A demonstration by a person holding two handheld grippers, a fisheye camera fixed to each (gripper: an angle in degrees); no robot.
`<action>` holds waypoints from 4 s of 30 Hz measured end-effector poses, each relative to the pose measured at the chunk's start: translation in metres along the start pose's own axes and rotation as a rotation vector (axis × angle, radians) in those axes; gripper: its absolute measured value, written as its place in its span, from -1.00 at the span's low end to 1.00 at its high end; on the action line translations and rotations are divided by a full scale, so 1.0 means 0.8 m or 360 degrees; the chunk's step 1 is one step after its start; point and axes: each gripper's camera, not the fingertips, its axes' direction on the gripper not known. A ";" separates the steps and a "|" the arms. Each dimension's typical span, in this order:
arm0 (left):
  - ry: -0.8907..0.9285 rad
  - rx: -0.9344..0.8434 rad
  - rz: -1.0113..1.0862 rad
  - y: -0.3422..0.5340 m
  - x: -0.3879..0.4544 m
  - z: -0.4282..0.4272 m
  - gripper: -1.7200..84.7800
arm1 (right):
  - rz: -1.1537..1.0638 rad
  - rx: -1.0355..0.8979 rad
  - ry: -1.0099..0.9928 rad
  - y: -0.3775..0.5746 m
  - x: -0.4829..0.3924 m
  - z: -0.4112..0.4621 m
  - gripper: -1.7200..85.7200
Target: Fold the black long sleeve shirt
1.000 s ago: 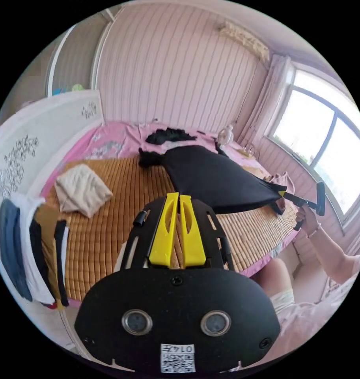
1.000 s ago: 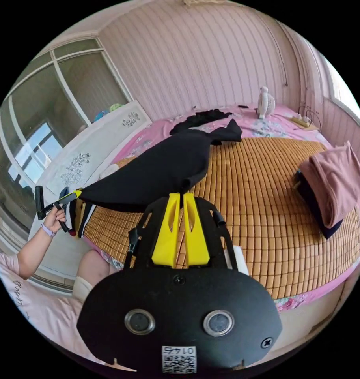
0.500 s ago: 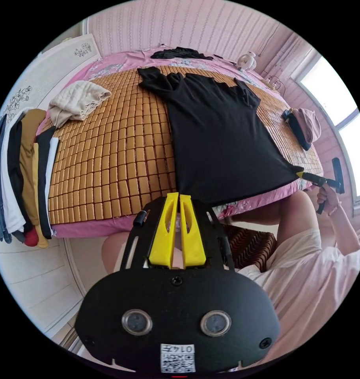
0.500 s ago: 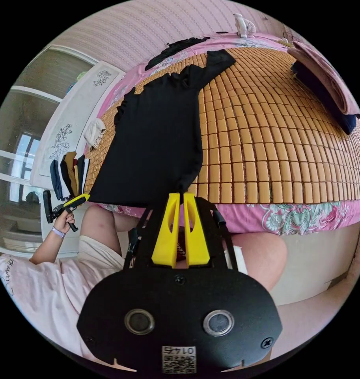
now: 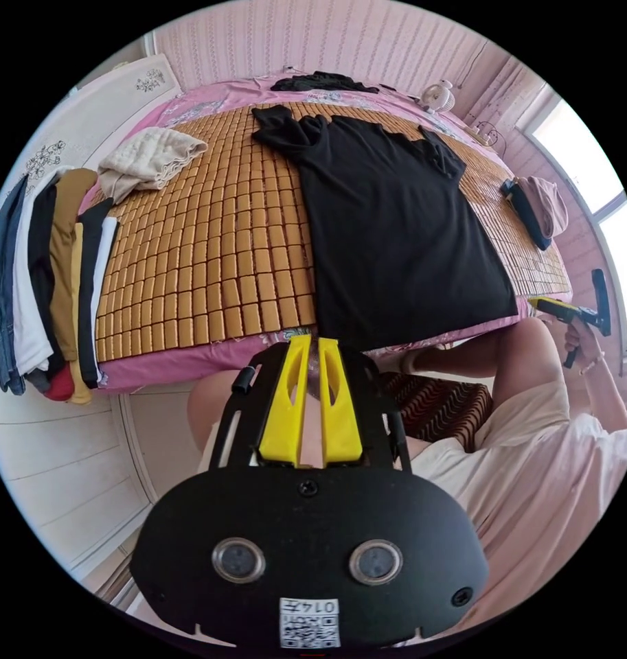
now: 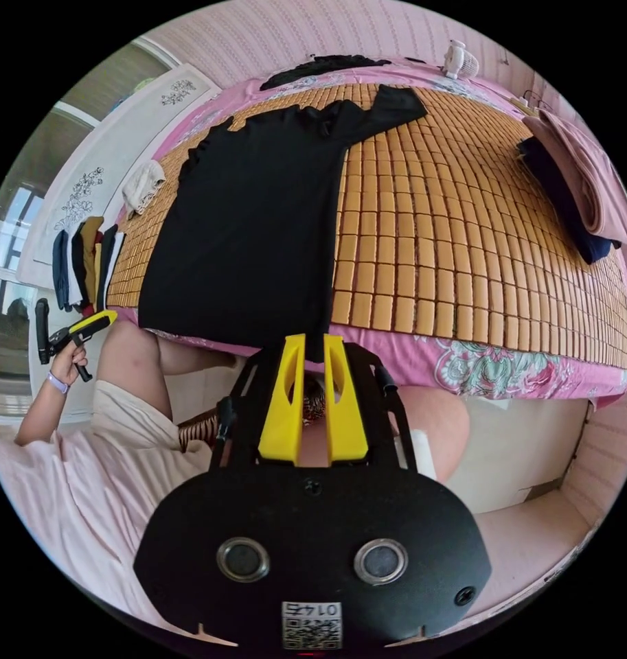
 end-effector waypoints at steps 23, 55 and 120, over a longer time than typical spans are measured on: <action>-0.0041 -0.0284 0.0152 -0.050 0.037 0.088 -0.97 | -0.0121 -0.0286 0.0349 -0.075 -0.046 0.063 -0.97; -0.0121 0.0200 0.0102 0.046 0.050 0.060 -0.91 | -0.0141 -0.0252 0.0340 -0.053 -0.047 0.046 -0.98; 0.0224 0.0168 0.0967 -0.616 0.401 0.388 -0.97 | 0.0778 0.0283 0.0406 0.011 0.246 -0.194 -0.83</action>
